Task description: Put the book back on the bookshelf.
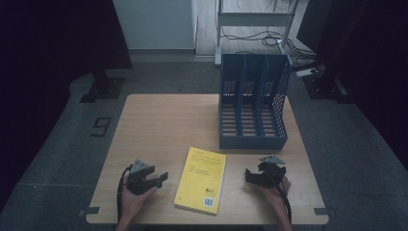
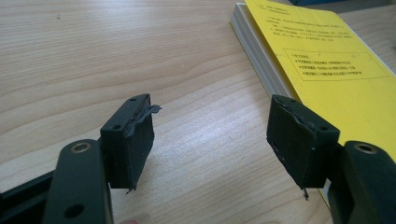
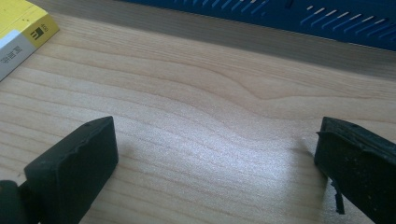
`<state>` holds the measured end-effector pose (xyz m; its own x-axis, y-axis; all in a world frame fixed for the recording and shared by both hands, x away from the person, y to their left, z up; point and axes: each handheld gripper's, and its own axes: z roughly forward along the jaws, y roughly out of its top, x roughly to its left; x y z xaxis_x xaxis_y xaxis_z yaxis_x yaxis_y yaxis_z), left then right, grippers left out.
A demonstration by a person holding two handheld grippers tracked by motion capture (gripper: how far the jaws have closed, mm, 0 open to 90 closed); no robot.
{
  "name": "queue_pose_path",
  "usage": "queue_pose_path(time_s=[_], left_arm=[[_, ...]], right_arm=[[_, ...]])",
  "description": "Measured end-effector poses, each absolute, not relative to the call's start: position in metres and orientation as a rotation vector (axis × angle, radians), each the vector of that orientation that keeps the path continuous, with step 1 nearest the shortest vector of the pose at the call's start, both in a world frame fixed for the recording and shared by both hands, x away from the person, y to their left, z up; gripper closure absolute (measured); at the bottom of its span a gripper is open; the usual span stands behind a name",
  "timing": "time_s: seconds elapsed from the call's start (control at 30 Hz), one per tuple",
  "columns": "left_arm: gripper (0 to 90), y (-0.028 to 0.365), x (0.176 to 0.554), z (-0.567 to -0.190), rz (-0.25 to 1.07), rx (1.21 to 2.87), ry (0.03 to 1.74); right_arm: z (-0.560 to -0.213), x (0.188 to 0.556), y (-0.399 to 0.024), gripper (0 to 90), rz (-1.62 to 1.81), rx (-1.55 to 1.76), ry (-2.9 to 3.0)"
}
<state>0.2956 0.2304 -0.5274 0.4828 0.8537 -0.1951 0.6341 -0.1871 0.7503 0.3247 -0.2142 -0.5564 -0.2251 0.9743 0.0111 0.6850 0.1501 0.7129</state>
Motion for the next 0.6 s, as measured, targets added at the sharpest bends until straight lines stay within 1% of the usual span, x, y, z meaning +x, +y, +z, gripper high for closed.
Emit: queue_pose_path(time_s=[0.6], left_arm=[[30.2,0.2257,0.3007,-0.532,0.325,1.938,1.239]], right_arm=[[-0.556,0.3241,-0.2147,1.2,0.835,1.608,1.938]])
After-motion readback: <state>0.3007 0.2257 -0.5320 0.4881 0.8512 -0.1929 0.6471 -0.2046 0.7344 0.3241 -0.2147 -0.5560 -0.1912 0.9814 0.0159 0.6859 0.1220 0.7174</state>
